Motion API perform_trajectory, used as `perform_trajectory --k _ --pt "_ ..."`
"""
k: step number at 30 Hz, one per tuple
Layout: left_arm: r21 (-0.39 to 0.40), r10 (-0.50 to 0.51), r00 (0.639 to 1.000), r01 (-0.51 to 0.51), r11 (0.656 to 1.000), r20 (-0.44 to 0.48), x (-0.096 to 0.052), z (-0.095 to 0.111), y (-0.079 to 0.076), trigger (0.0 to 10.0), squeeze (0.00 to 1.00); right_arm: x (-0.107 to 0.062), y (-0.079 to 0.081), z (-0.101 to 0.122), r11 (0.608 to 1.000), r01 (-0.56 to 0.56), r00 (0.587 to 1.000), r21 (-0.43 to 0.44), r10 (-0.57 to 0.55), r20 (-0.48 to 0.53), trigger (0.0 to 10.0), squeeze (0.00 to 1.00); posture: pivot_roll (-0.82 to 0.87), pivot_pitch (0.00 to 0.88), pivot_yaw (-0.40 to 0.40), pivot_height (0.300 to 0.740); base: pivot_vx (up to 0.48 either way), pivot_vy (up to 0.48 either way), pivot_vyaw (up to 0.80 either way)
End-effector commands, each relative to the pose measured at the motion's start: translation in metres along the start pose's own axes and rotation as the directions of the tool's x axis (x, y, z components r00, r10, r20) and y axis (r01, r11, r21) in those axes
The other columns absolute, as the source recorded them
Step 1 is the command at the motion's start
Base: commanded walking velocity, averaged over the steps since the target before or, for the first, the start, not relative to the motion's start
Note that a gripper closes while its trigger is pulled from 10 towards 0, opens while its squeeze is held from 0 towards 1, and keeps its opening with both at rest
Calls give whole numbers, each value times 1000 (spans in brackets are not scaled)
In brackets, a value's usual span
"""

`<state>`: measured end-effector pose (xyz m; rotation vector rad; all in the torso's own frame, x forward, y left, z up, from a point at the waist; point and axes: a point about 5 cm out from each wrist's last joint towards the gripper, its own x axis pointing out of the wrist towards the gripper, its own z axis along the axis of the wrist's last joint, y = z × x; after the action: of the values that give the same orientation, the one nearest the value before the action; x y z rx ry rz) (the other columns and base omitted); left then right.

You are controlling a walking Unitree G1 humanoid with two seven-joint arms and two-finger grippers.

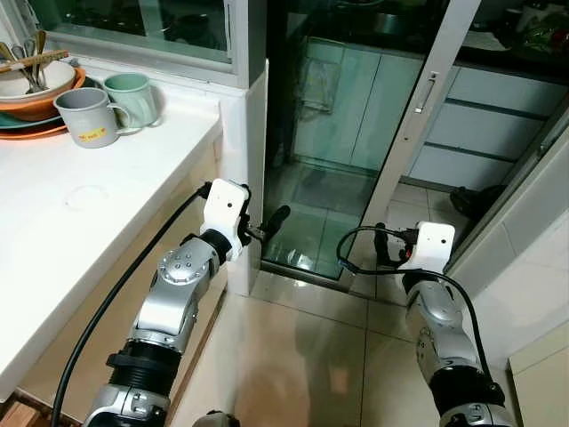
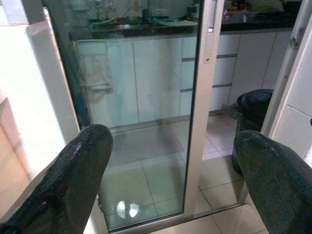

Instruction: Restocking fridge

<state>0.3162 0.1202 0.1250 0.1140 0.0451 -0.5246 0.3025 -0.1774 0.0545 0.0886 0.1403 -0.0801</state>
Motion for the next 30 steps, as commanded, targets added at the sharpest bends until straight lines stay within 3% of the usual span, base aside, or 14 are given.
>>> perform_trajectory --k 1,24,30 --pt "8 -5 1000 5 1000 10 3 6 1 10000 0 3 -1 4 1000 4 1000 -6 -4 8 10000 0 -45 0 -22 740 0 0 0" --pt "11 -7 1000 7 1000 7 3 6 1 10000 0 3 0 4 1000 0 1000 6 0 12 10000 0 -45 0 -20 740 0 0 0" --pt "19 -13 1000 13 1000 -1 10 2 -9 10000 0 11 -2 16 1000 -14 999 -12 14 41 10000 0 -51 0 -41 740 0 0 0"
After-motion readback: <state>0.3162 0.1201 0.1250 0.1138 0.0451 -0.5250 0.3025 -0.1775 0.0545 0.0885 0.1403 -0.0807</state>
